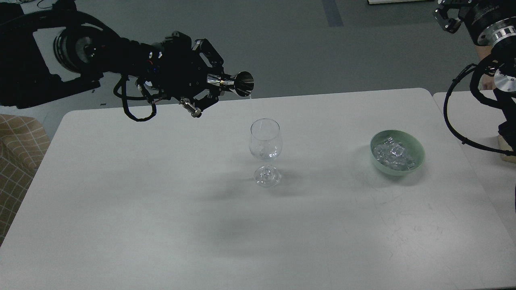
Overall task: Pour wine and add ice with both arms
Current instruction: 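Hold the tilted jigger above the glass, pouring liquid in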
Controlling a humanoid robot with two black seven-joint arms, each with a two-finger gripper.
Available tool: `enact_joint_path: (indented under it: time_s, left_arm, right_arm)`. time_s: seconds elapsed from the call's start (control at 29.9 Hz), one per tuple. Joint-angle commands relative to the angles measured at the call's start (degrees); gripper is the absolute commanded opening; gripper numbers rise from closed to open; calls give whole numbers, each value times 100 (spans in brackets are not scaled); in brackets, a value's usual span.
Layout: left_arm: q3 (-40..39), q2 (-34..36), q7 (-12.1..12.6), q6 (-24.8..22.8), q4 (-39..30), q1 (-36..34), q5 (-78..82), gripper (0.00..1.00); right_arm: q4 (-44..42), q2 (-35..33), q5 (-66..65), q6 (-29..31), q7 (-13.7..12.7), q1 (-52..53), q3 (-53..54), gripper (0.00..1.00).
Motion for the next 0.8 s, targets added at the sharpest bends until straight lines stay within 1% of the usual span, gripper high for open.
enact_joint_path:
  time_s: [0.0,0.37,0.47,0.6,0.77]
  left_arm:
    - [64,-9,-24,-1,3,-54,0,14]
    - [91,-18,-33,-1,-6,-239,0,14]
    - [100,-18,-85,-1,-6,-248,0,14]
    - [310,-27,-112,8,-23,-335,0,14]
    - [372,-62,-112,-1,-155,-441,0,15]
  right_arm:
    - [0,-8,0,0,0,17,0,100]
    - [9,1,9,0,0,-1,9,100]
    - [9,19,0,0,0,-10,52,100]
    - [9,27,0,0,0,-1,70,100]
    - [0,27,0,9,0,-1,70,100]
